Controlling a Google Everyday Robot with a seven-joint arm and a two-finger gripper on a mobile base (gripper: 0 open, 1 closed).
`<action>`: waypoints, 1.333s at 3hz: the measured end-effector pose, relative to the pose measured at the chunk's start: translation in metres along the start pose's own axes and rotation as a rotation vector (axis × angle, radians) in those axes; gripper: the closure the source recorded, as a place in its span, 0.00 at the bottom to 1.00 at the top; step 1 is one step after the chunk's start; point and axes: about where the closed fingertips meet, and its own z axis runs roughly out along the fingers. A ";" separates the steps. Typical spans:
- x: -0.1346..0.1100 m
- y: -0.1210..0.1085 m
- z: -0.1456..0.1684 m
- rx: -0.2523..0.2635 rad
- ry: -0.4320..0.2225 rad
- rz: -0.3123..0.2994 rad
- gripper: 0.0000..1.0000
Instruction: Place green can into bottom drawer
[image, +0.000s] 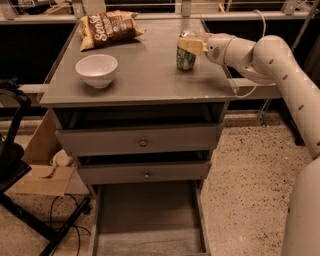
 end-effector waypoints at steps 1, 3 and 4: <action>-0.016 0.005 -0.001 -0.026 0.010 -0.027 1.00; -0.122 0.059 -0.116 -0.109 0.044 -0.164 1.00; -0.139 0.083 -0.189 -0.102 0.064 -0.206 1.00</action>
Offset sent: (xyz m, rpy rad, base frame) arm -0.1015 -0.0473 0.1764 -0.1552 -0.1372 0.1452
